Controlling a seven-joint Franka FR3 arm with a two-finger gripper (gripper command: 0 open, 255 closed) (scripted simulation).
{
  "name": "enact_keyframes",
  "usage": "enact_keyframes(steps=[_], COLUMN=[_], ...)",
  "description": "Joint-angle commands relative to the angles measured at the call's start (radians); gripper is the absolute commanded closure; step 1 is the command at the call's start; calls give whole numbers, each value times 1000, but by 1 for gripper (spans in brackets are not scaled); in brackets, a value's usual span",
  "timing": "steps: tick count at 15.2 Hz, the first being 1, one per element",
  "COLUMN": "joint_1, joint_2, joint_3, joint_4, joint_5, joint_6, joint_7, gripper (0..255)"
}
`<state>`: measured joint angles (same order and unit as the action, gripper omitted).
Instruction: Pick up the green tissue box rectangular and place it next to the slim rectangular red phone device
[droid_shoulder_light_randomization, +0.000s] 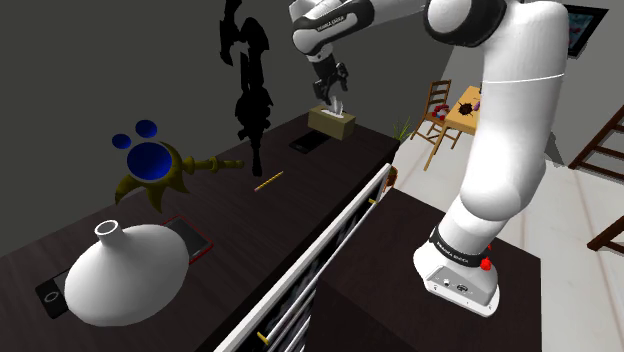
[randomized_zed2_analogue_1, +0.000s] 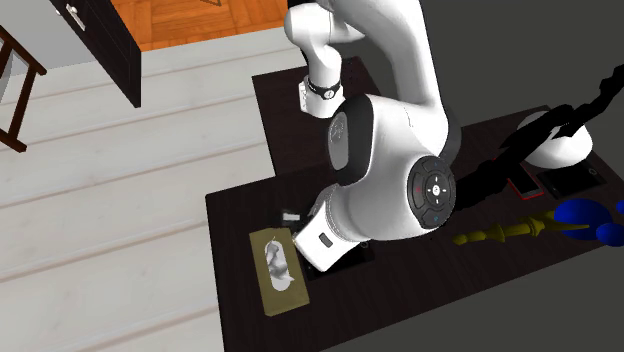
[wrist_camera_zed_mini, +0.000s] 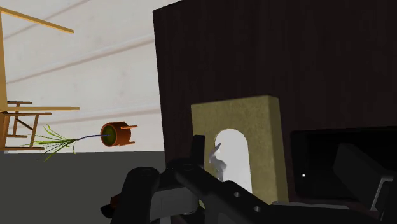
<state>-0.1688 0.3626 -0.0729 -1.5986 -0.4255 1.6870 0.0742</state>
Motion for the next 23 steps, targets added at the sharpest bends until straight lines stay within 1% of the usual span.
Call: enact_keyframes(steps=[1, 3, 4, 12, 19, 20, 23], joint_1=[-10, -19, -21, -45, -45, -45, -45], joint_2=[86, 175, 196, 184, 184, 184, 184], joint_3=[-14, -28, -31, -39, -39, -39, -39], joint_4=[94, 197, 223, 118, 118, 118, 118], joint_5=[-17, -30, -33, -44, -44, -44, -44], joint_6=[-18, -41, -47, 51, 50, 50, 50], joint_7=[-13, -27, -31, -15, -15, -15, -15], gripper=[0, 0, 0, 0, 0, 255, 255])
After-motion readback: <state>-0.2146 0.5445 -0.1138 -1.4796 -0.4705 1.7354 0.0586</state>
